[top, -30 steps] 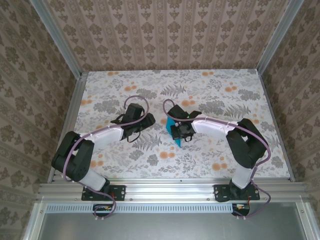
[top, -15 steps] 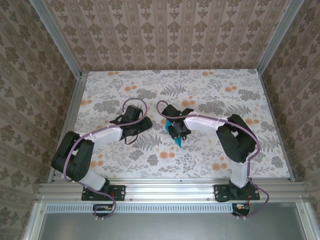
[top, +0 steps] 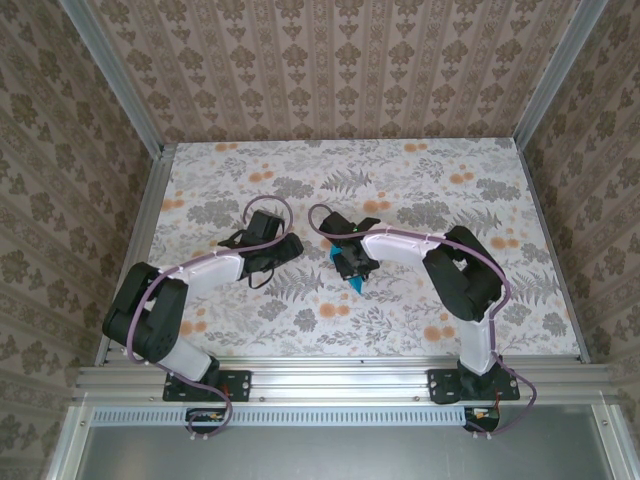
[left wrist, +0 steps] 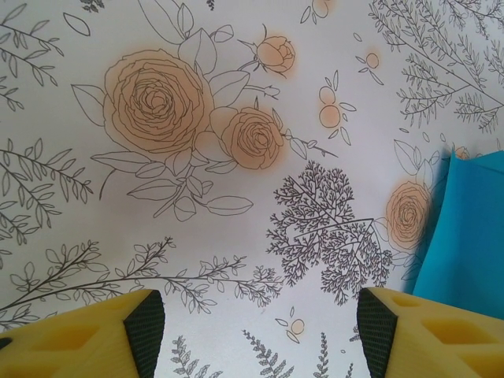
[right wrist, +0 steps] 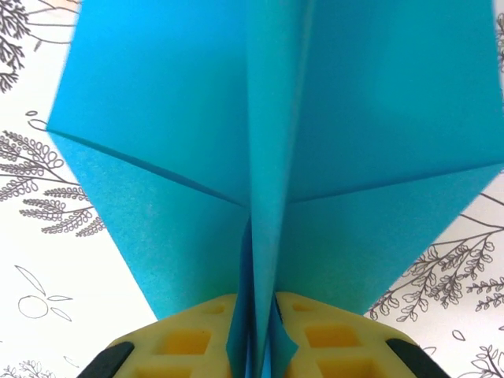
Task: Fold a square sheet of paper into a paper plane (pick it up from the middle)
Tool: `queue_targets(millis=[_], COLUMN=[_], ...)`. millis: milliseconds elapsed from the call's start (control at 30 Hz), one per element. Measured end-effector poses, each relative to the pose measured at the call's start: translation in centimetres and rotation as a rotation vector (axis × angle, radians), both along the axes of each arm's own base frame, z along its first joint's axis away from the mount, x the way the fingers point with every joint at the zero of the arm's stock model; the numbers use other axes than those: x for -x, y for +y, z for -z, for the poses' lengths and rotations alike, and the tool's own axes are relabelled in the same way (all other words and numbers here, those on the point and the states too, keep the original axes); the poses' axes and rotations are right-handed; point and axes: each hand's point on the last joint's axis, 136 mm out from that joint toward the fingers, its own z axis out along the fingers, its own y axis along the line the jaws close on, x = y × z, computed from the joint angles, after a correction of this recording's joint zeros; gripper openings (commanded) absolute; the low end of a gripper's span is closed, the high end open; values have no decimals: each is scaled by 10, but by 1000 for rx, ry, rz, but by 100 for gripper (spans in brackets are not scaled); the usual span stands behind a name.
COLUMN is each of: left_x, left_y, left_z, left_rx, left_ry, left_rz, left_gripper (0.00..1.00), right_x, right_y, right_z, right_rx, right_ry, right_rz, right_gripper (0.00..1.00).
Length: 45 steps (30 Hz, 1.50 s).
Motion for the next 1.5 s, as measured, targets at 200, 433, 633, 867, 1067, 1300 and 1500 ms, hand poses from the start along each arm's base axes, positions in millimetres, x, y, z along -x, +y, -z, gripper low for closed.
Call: queue_targets(millis=[200,433,633,867,1067,1300,1500], left_x=[1,6,8,7,7,3,4], left_y=[1,13,27,57,76,93,103], left_z=[1,6,-9,-31,-44,-48,-58], left_rx=[-7,-52,-112,-207,-250,-268,-290], left_ry=[4,32,6,-49,-80,-84,-96], left_rz=[4,-4,-15,-60,-83,-123,-136], left_gripper=[69,72,83,91,94,95,95], right_x=[-2,-28,-79,-116,-122,-125,-125], right_y=[-1,-8,-37,-52,-50,-48,-47], right_z=[-2,-29,-51,-28,-4,-4,-10], right_rx=[9,-19,-50,-28,-16,-23,-30], right_ry=[-8,-68,-134,-116,-74,-77,-83], right_rz=[2,23,100,114,103,102,102], right_gripper=[10,9,10,11,15,21,32])
